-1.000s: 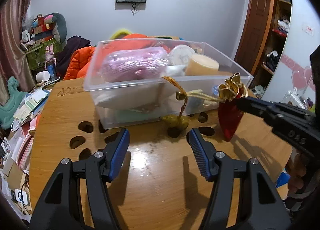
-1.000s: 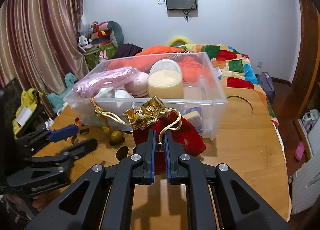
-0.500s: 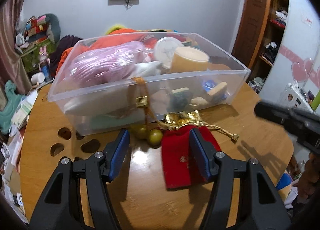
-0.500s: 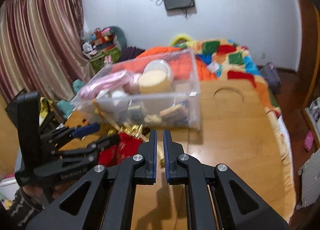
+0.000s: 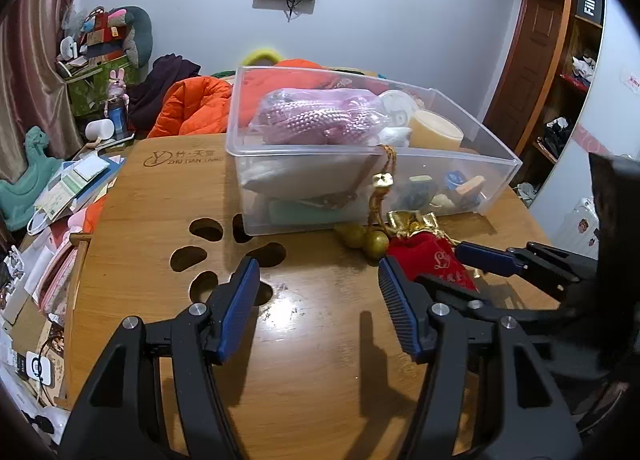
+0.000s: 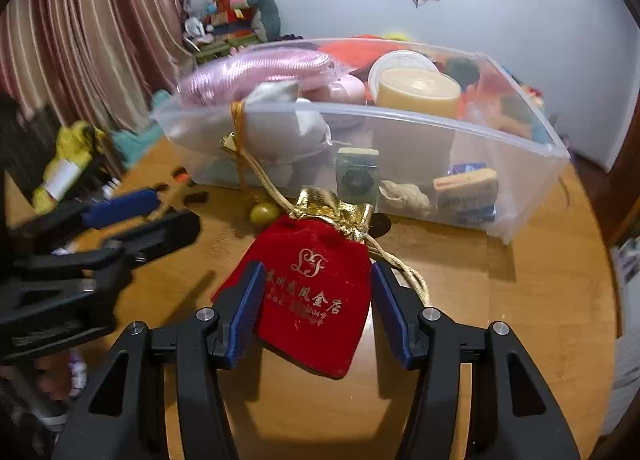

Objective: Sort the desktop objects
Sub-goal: 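Grasp the gold gourd charm with the left gripper while the right gripper grasps the red pouch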

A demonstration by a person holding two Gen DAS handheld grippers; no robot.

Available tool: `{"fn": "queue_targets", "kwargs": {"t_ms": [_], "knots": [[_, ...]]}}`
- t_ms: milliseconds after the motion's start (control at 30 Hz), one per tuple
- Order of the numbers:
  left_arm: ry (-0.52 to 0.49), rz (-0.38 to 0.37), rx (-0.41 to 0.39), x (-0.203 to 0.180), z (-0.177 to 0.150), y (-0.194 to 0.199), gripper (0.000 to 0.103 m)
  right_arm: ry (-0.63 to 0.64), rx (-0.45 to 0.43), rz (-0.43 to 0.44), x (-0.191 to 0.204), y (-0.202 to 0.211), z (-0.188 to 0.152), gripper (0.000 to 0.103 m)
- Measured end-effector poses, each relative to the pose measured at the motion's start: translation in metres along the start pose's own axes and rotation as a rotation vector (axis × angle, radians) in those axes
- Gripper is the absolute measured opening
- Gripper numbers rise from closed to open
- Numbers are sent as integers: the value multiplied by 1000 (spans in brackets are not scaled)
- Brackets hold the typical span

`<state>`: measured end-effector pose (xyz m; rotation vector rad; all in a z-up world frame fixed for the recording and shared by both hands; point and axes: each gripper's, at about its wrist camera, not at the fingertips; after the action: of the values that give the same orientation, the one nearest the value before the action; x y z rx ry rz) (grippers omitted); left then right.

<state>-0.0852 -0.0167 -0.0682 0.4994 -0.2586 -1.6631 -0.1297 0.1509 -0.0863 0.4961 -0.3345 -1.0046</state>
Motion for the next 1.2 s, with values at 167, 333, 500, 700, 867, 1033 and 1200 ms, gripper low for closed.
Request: {"fn": "queue_targets", "kwargs": {"t_ms": [167,333,500,700,867,1033,1200], "knots": [[-7,-13,15,-3,2,-9,61,57,-28,-4,9,2,-6,32],[-39,-28,34,-15,5,-22,61,-22,-34,-10,-14,10,-10,14],[-93,-29,62,-33,7,-37,61,-88,-63,-28,-37,27,-13,13],[-115,-39,80,-49,8,-49,61,-113,-96,-10,-51,42,-9,13],[-155,-51,81,-65,7,-54,57,-140,-103,20,-50,43,-11,13],[-155,-48,102,-69,5,-65,42,-148,-102,44,-51,43,-13,13],[-154,-43,75,-72,7,-62,29,-152,-109,61,-53,43,-14,13]]}}
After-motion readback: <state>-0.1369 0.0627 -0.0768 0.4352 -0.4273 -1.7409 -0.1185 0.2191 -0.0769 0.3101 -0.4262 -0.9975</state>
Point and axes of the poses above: each gripper's, at about its wrist camera, not at the fingertips, and y roughly against the way its jaws point, x to its left, z to its top, and after that the axes turned 14 degrees about -x, right-handed
